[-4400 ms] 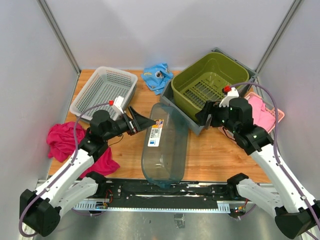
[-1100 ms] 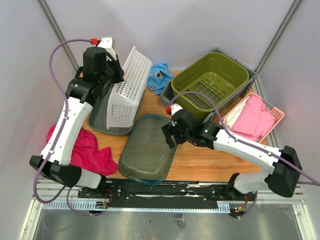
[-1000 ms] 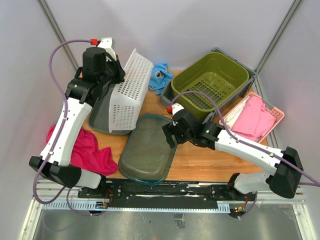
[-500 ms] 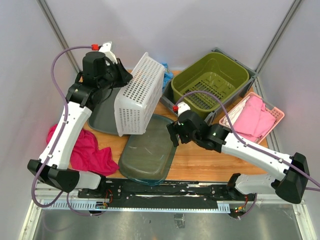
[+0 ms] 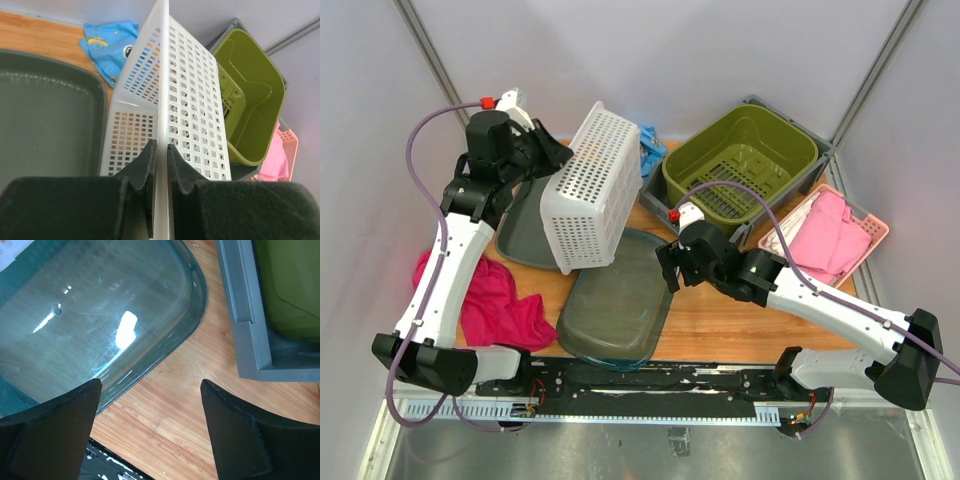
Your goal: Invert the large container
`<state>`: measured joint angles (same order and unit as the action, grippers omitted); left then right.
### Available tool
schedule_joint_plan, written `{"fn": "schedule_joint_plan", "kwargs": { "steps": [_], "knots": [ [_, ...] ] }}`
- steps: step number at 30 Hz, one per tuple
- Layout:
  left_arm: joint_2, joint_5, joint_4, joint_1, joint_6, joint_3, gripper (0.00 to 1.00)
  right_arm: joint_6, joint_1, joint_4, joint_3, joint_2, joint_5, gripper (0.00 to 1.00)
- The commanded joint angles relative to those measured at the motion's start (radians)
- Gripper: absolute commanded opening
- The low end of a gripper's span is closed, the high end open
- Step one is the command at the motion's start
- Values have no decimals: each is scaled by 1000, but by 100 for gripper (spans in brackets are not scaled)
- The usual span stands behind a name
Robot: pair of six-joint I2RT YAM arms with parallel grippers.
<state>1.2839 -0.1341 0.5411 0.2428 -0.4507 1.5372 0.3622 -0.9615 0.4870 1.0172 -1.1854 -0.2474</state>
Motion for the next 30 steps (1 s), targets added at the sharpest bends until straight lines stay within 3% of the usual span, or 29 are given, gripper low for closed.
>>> {"fn": "schedule_joint_plan", "kwargs": {
  "steps": [1,8,12,21,30],
  "knots": [
    [-38,-113,-136,-64,-83,-43,0,5,-19,1,-12,14,-25,83],
    [-47,-67,-114,-69,-56,-37,0,0,-19,-5,-10,9,-36,83],
    [-60,-24,-96,-79,-46,-20,0,-8,-29,-42,9,-22,45,82],
    [36,246,153,-196,4,255,0,-194,-246,-197,190,-269,120,82],
    [12,282,-3,-283,87,58,0,-275,-299,-389,394,-587,343,78]
  ]
}}
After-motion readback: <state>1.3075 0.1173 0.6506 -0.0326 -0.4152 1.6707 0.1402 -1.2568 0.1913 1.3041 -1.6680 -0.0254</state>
